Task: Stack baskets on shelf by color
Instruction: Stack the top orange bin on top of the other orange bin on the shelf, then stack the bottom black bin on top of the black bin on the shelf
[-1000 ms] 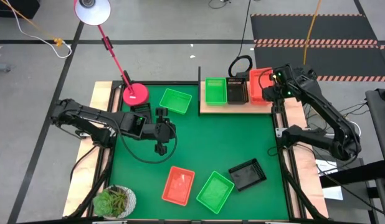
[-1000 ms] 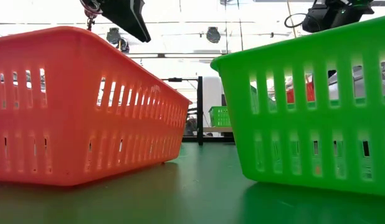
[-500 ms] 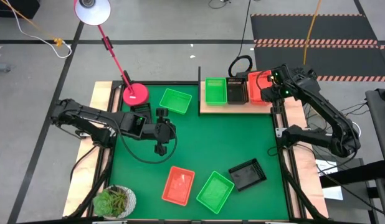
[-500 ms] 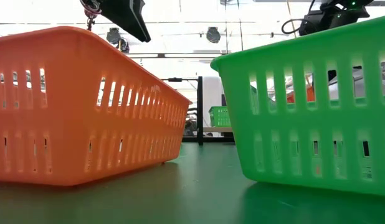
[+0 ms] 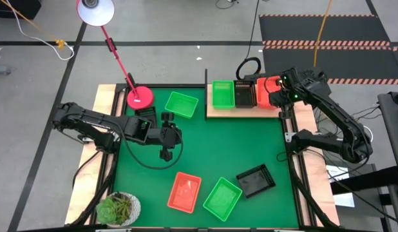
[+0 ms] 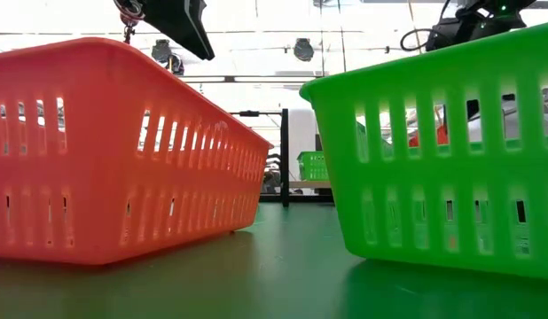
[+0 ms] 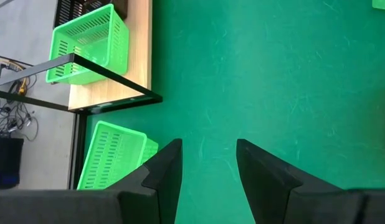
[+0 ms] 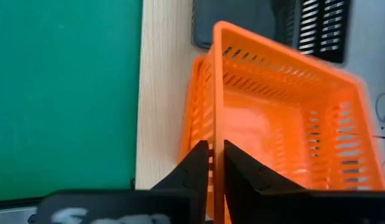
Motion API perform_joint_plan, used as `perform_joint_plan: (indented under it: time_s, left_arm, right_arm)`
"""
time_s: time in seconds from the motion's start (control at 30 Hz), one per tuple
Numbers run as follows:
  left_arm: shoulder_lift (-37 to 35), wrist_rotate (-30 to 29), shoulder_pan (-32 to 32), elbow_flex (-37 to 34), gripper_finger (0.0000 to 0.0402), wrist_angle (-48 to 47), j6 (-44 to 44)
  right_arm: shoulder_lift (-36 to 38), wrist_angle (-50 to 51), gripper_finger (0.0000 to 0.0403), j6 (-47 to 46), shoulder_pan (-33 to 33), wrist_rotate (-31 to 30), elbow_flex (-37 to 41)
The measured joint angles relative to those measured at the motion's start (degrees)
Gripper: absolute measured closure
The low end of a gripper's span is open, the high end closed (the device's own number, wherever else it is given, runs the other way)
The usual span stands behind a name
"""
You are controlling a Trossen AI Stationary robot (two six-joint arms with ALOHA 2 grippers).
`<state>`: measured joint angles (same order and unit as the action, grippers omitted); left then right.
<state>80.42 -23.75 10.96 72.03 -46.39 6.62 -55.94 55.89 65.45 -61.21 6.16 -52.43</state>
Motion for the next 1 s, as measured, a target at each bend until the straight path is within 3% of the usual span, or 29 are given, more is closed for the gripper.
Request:
perform_joint_plan:
  time_s: [0.23, 0.63, 0.83, 1.0]
  left_arm:
    - [0.00, 0.29, 0.00, 0.00, 0.0247, -0.01, -0.23]
    - [0.02, 0.79, 0.00, 0.00, 0.0247, 0.00, -0.33]
    - [0.02, 0.79, 0.00, 0.00, 0.0247, 0.48, -0.17]
    - [0.02, 0.80, 0.00, 0.00, 0.0247, 2.93, 0.85]
  right_arm:
    - [0.32, -6.47, 0.0331, -0.30, 0.07, -2.28, 6.16]
    - [5.32, -7.62, 0.0279, -3.31, 0.78, -4.22, 6.56]
    - [9.16, -7.68, 0.0279, -9.65, 3.47, -2.95, 6.56]
    - [12.39, -9.47, 0.0287, -19.39, 9.32, -2.90, 6.56]
